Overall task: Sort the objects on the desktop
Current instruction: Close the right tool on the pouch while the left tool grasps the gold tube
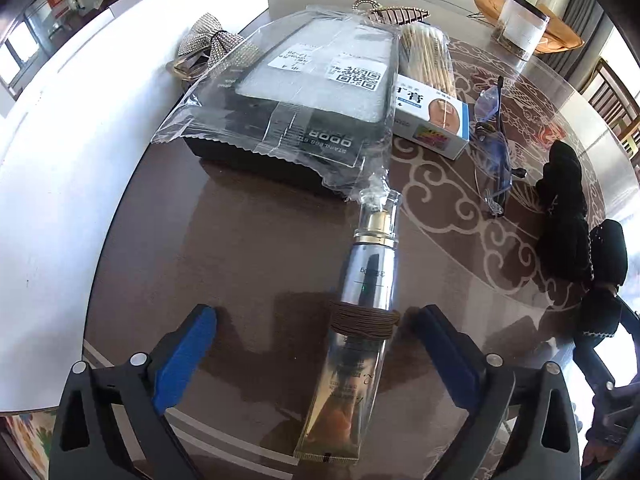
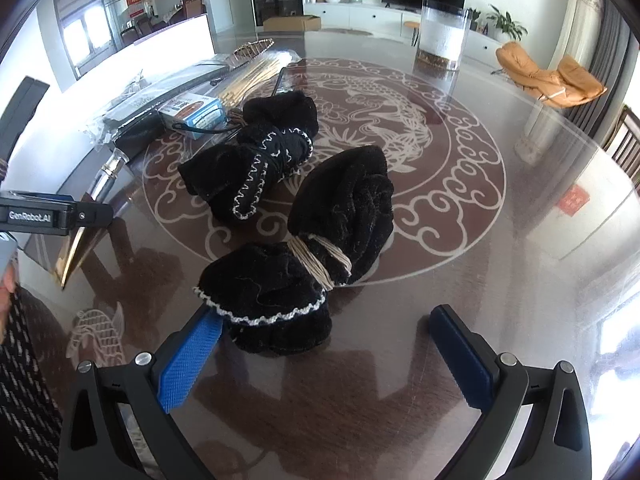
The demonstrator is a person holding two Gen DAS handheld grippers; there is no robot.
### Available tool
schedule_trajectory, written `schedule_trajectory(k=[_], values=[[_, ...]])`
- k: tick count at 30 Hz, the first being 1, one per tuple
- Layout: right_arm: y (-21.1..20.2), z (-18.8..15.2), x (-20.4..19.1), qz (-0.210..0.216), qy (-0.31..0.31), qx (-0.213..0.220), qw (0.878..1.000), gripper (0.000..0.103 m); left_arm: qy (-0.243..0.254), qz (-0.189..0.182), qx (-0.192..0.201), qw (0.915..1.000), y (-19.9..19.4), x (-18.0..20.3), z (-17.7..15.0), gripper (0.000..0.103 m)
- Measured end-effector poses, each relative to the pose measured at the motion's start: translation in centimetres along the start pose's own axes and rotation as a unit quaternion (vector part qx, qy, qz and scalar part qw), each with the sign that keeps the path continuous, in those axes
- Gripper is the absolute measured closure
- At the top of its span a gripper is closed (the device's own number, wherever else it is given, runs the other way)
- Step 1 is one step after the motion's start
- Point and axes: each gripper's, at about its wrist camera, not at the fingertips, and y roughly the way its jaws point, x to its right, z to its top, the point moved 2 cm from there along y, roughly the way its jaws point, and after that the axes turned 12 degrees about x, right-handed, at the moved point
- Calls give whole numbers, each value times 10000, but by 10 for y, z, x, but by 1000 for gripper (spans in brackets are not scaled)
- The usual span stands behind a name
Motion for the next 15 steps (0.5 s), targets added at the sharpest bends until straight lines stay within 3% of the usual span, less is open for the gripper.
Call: schedule_trajectory(k=[3,7,8,15], values=[[-9,13,3,219,333,110,9991,0,-23,-18,69,10000,1,0,3,0],[10,25,-4,-34,180,-150,9997,0,22,-38,85,10000,2,-1,4,0],[16,23,-3,-97,197,-252,9994,1,44,-41,89,9999,-2,4,-8,0],[17,0,24,-535,275,-471,9971,0,25,-23,93,10000,-8,3,-14,0]])
